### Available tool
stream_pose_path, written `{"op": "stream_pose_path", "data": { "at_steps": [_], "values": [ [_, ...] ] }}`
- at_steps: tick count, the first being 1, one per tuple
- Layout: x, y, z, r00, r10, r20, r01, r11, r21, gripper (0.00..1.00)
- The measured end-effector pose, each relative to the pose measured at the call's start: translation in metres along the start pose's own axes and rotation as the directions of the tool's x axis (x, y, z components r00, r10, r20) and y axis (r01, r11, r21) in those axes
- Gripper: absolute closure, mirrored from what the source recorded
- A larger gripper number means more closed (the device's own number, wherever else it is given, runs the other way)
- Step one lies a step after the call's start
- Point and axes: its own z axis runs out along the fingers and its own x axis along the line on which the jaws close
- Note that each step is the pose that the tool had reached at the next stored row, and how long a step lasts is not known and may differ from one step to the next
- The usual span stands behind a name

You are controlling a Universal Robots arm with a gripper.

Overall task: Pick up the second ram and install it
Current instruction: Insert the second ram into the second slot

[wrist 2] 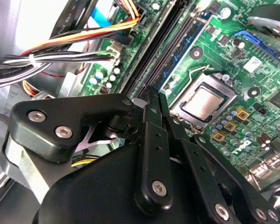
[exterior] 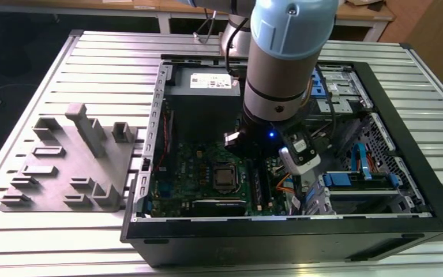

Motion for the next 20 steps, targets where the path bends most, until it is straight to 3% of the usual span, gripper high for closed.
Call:
{"op": "stream_pose_path", "data": {
  "at_steps": [20],
  "values": [
    [-0.0011, 0.0005, 0.0035, 1.0, 0.001, 0.0001, -0.001, 1.0, -0.0005, 0.9]
  ]
}}
